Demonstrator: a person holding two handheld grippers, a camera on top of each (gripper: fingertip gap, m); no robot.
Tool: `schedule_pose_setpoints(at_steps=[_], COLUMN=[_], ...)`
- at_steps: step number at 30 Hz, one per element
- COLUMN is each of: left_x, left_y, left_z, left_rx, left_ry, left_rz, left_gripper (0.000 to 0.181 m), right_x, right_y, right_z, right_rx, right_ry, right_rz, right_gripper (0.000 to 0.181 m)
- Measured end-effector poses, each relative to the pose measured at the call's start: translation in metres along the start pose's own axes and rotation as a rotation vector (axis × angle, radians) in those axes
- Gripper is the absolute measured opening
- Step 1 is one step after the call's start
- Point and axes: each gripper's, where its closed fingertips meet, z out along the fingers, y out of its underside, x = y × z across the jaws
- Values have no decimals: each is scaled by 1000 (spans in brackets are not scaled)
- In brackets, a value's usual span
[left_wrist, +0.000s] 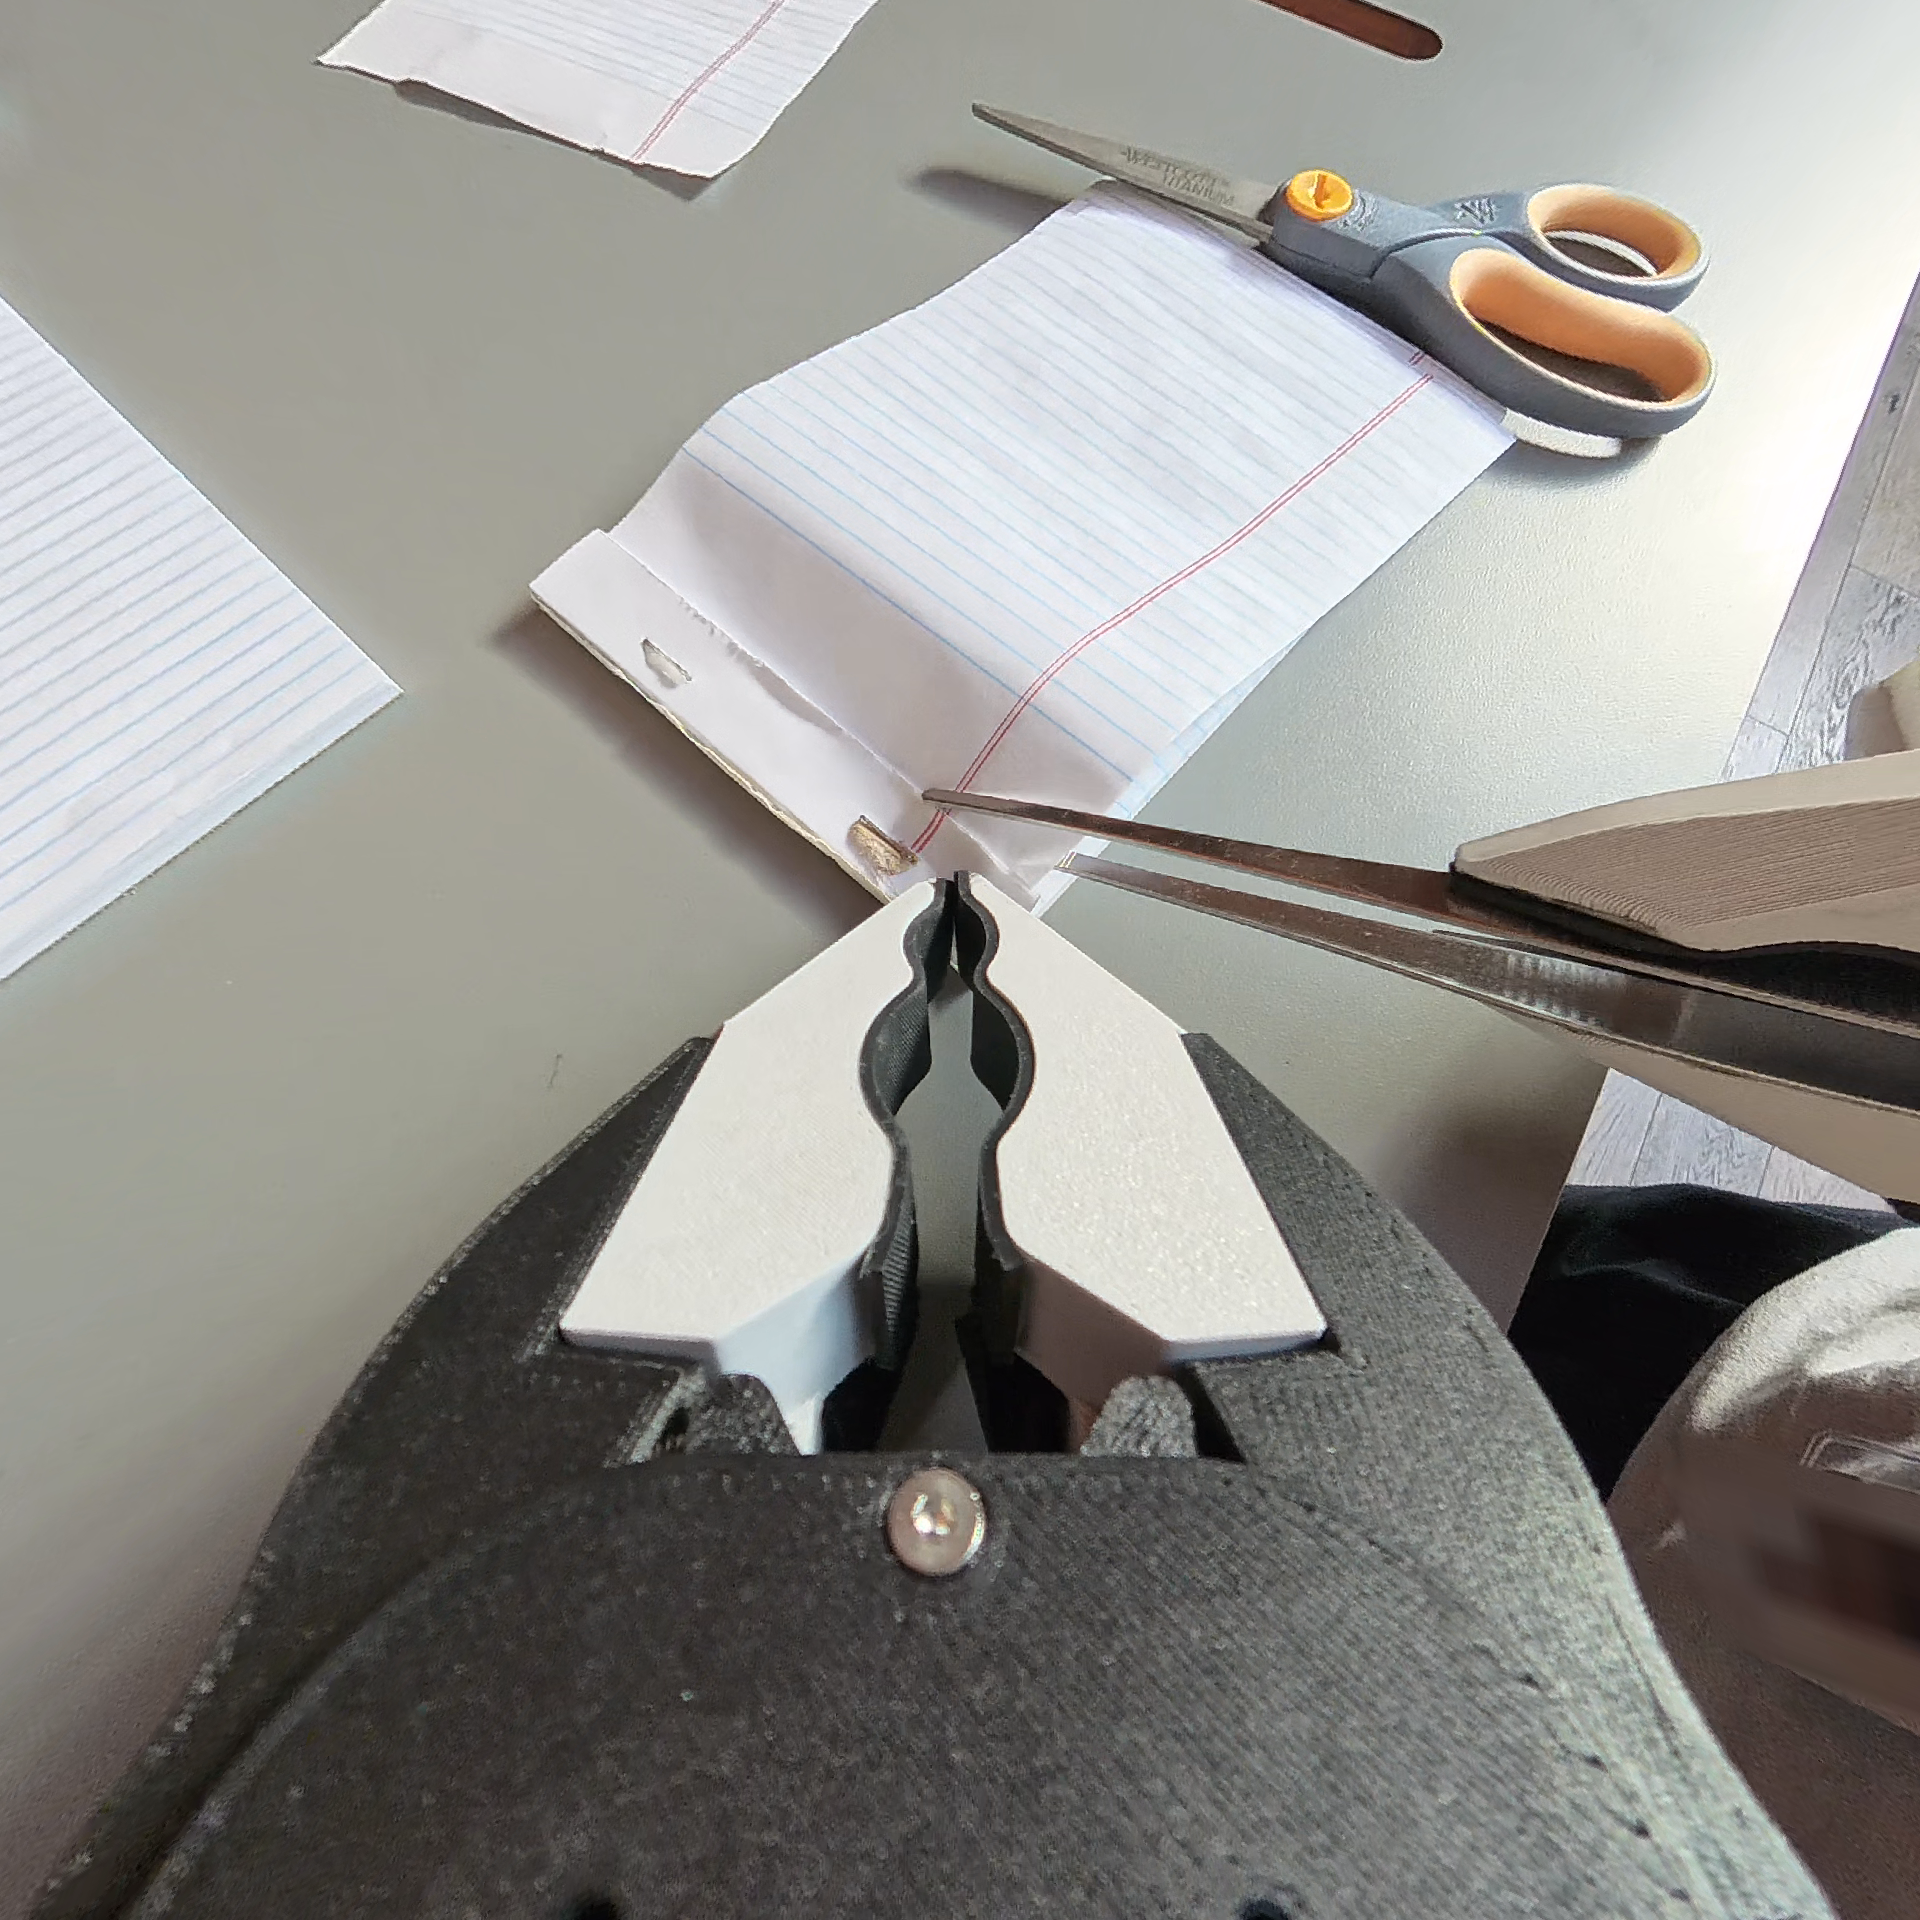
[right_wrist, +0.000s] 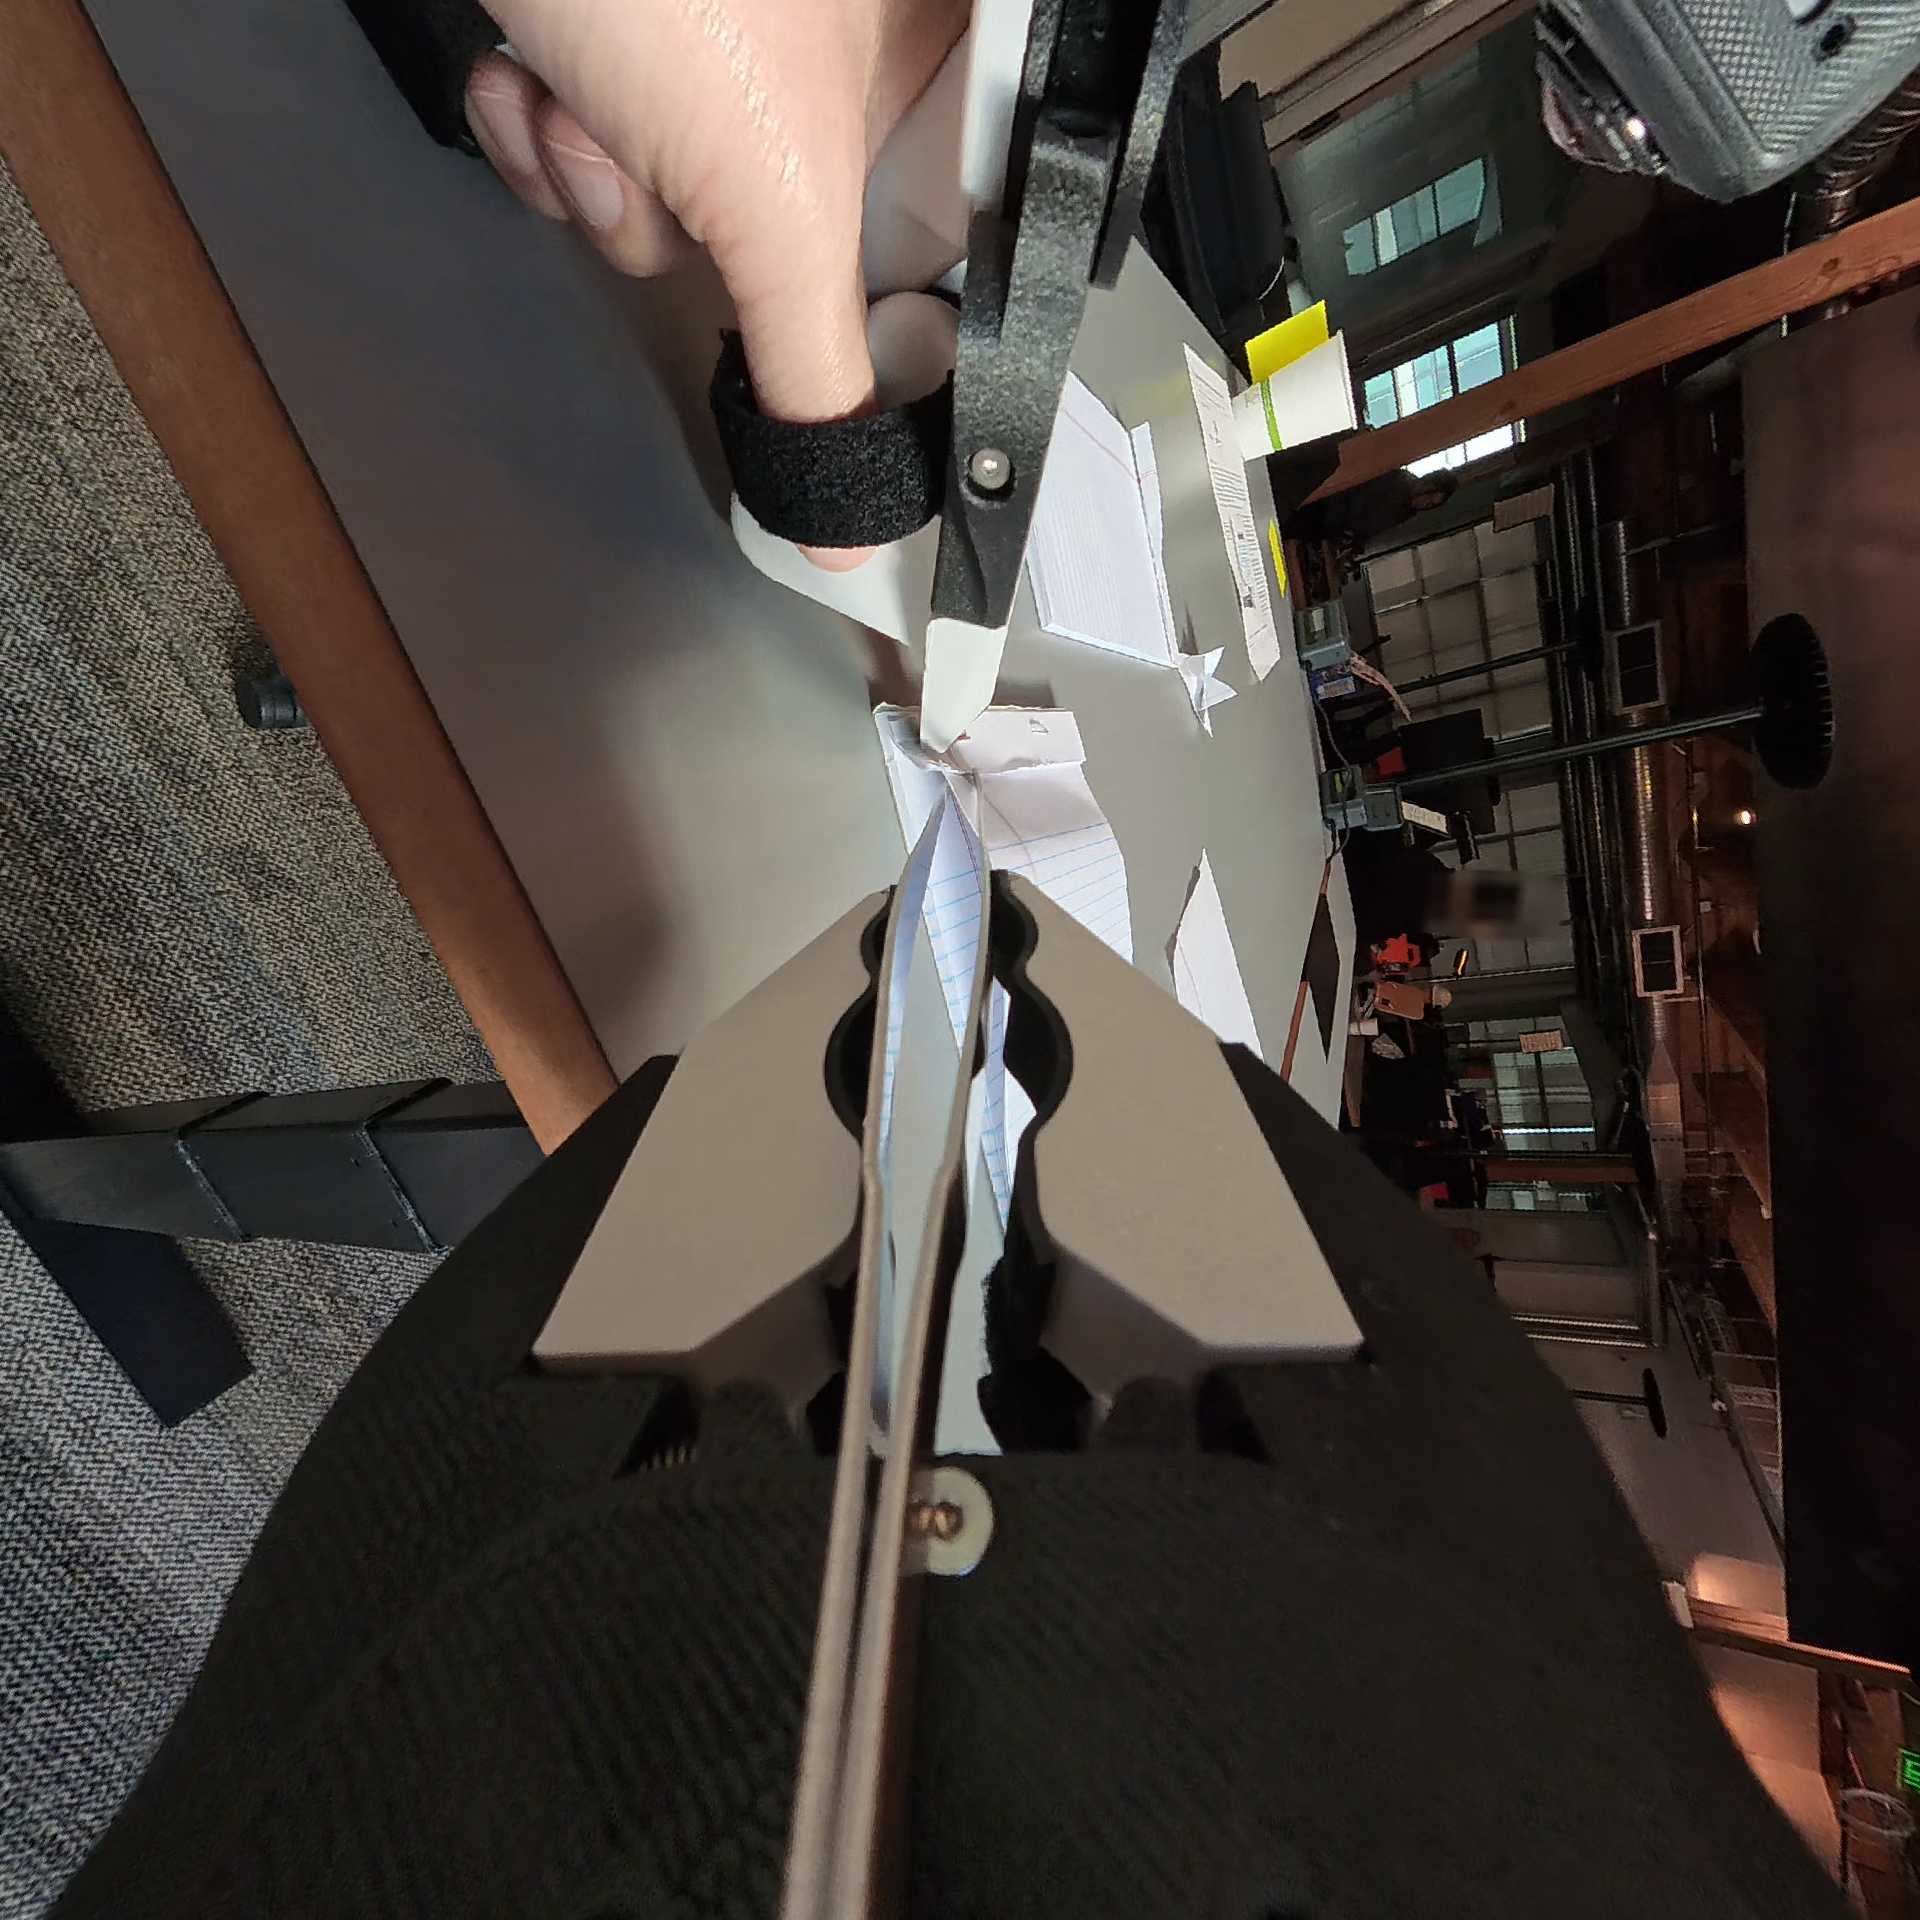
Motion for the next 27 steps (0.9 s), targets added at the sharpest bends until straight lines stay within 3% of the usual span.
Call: schedule_pose_setpoints(at_steps=[7,18,27], left_x=[3,3,5], left_y=[0,-1,-4], left_z=[0,0,4], left_rx=[0,-7,-29], left_ry=[-20,-14,-60], left_rz=[39,31,133], left_gripper=[0,0,0], right_x=[3,-4,0], right_y=[2,5,7], right_z=[-3,-8,-6], right_rx=[2,28,39], right_ry=[13,-23,-53], right_rz=[-4,-44,-9], right_gripper=[21,13,11])
